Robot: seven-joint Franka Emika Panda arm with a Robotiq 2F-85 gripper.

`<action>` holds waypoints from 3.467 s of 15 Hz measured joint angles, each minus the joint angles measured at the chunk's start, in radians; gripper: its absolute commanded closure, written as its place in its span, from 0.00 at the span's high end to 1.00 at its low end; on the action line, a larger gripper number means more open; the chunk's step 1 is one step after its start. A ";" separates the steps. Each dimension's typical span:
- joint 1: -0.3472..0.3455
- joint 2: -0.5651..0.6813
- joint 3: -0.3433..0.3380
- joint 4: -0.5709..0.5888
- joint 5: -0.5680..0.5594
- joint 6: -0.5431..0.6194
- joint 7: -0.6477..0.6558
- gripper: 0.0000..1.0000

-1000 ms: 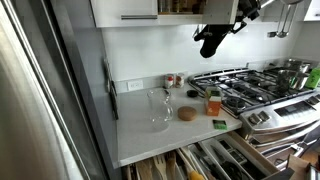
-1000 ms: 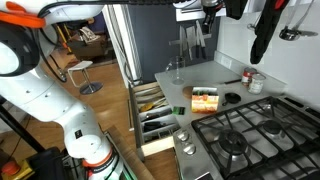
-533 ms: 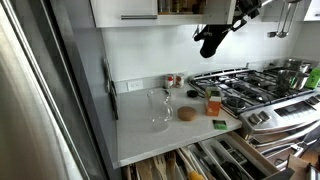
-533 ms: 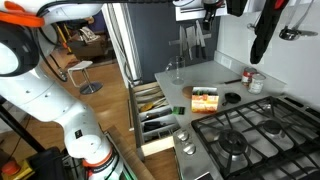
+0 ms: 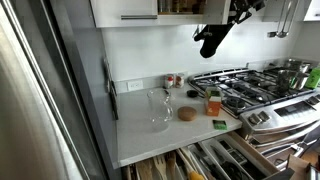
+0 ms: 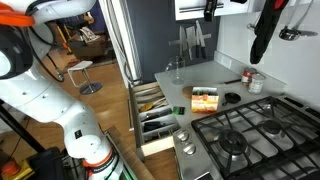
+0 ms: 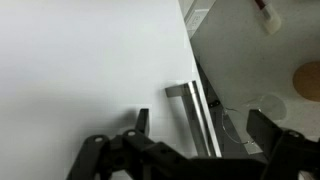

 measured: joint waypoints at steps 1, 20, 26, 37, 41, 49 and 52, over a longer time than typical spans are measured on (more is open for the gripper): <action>-0.002 -0.010 0.004 -0.002 -0.018 0.000 0.001 1.00; -0.053 -0.322 0.149 -0.222 -0.595 0.080 0.587 1.00; -0.047 -0.350 0.202 -0.166 -0.829 -0.116 0.841 1.00; 0.033 -0.382 0.260 -0.026 -0.845 -0.587 1.243 1.00; 0.051 -0.382 0.255 -0.027 -0.850 -0.587 1.251 1.00; 0.169 -0.436 0.366 -0.027 -0.843 -0.629 1.551 1.00; 0.216 -0.446 0.398 -0.028 -0.822 -0.601 1.672 1.00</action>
